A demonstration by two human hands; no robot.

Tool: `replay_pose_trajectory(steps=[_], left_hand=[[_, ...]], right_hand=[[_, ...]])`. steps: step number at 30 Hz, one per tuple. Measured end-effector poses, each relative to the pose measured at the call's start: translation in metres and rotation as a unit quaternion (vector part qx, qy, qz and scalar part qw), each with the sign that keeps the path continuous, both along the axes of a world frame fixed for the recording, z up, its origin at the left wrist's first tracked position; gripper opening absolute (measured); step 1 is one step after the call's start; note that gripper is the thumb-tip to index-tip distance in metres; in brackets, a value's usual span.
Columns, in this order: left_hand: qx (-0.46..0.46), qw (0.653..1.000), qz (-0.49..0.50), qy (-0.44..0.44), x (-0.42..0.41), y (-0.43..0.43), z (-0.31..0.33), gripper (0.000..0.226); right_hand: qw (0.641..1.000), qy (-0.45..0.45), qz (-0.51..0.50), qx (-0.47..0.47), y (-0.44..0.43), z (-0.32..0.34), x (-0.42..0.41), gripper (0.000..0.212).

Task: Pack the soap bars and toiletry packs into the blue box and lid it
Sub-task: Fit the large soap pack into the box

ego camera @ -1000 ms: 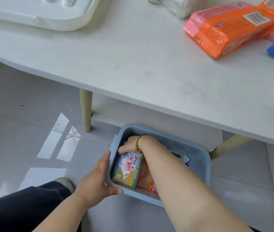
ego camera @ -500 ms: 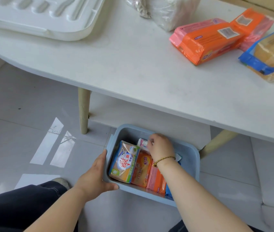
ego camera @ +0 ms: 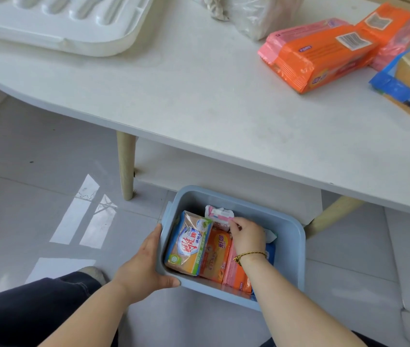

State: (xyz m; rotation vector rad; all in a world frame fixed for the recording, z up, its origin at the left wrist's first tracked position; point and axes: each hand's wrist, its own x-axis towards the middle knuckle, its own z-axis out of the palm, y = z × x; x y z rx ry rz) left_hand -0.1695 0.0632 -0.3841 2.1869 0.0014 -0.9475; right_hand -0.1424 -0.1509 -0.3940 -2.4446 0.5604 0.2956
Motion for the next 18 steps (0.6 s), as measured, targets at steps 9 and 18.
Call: replay_pose_trajectory(steps=[9,18], left_hand=[[-0.011,1.000,0.003,-0.001,-0.001,0.001,-0.004,0.120],[-0.024,1.000,0.010,0.001,-0.001,0.000,-0.005,0.120]], right_hand=[[0.997,-0.082,0.005,0.013,0.025,0.011,0.019,0.031],[0.995,0.089,-0.052,0.004,-0.001,-0.009,0.019,0.028]])
